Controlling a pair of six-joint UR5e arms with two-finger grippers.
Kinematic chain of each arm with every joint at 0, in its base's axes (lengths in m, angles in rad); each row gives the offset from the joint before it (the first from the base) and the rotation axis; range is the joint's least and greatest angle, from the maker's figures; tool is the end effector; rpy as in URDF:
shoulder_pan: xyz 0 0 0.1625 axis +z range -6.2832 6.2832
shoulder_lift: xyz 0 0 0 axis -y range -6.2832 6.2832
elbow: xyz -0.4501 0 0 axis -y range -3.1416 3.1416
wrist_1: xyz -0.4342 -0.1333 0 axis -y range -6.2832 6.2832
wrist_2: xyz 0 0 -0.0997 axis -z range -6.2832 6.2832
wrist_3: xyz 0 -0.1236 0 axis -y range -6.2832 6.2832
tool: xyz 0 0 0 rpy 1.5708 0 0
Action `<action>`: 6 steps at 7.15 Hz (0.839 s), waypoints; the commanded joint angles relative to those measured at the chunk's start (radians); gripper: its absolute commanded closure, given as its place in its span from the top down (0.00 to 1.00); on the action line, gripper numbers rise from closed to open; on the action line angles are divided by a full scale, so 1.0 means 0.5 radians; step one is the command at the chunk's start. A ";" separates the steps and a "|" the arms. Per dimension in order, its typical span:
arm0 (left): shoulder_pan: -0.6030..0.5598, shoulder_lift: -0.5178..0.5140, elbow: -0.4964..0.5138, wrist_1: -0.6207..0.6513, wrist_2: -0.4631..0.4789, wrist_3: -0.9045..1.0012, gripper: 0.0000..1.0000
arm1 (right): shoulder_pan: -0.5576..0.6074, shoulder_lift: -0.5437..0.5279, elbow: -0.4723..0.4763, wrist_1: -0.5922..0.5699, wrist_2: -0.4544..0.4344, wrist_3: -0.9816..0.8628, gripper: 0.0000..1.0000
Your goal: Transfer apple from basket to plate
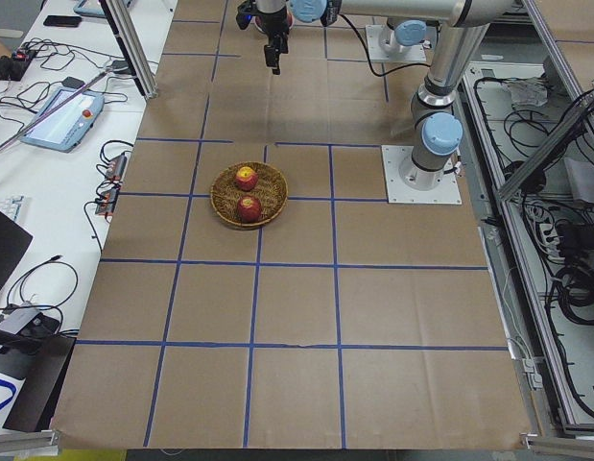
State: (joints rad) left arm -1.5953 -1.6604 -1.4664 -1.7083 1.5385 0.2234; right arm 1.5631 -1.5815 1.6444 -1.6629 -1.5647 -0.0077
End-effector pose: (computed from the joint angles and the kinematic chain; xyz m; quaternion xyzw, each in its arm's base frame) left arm -0.1509 -0.5547 0.4824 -0.1224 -0.9905 -0.0594 0.0221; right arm 0.1300 -0.5328 0.4646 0.0000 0.9999 -0.0146 0.0029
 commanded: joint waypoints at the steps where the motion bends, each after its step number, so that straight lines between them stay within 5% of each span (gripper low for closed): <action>1: 0.000 0.004 0.000 -0.001 0.000 0.007 0.99 | 0.000 0.000 0.000 0.000 0.000 -0.003 1.00; 4: 0.046 0.004 -0.092 0.023 0.033 0.056 0.99 | 0.000 0.000 0.000 0.000 0.000 0.000 1.00; 6: 0.262 -0.050 -0.287 0.356 0.126 0.517 0.99 | 0.000 0.000 0.000 0.000 0.000 0.000 1.00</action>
State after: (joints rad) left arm -1.5323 -1.6694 -1.5467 -1.6292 1.5813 0.3427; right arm 1.5631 -1.5815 1.6444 -1.6629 -1.5647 -0.0077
